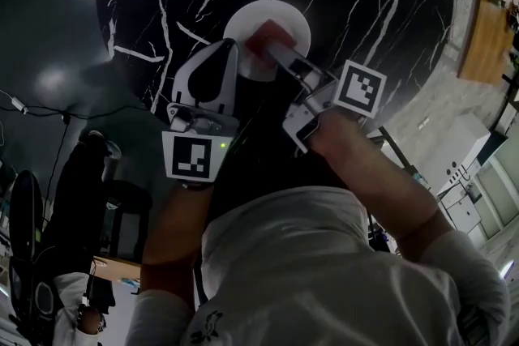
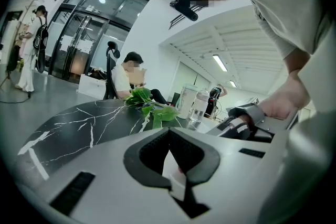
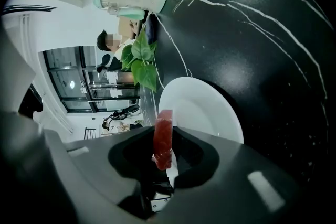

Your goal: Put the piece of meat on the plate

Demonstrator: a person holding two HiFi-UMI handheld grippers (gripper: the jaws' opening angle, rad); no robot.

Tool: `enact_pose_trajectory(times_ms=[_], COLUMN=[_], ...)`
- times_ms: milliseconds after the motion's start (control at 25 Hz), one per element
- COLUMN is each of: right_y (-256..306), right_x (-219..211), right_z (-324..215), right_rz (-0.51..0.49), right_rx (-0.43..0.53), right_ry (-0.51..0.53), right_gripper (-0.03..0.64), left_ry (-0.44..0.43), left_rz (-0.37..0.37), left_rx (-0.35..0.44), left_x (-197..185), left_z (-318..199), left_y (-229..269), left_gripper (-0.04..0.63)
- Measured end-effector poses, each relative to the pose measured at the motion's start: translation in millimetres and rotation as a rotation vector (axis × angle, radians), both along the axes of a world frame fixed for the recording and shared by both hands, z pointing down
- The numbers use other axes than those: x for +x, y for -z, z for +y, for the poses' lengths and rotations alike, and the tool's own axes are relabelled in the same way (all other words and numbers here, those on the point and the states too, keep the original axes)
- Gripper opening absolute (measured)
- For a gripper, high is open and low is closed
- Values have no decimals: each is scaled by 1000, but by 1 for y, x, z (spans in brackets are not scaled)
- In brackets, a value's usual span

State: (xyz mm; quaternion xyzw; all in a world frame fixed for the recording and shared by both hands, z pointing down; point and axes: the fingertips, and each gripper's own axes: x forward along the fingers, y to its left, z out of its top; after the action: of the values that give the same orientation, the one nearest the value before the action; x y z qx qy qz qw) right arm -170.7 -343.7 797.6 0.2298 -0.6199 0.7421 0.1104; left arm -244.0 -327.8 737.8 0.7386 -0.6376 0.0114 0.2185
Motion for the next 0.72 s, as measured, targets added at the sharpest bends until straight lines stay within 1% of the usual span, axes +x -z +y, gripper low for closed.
enact_pose_trajectory(times_ms=[480, 720], right_y=[-2, 0], right_x=[-3, -1], right_z=[0, 1], right_rz=[63, 112], right_rx=[11, 12], right_ry=[8, 5], right_gripper=[92, 137], left_ry=[-34, -30], left_rz=[30, 54], left_rx=[-26, -28], left_x=[10, 9], left_z=[8, 11], left_y=[-3, 1], left_gripper=[6, 6])
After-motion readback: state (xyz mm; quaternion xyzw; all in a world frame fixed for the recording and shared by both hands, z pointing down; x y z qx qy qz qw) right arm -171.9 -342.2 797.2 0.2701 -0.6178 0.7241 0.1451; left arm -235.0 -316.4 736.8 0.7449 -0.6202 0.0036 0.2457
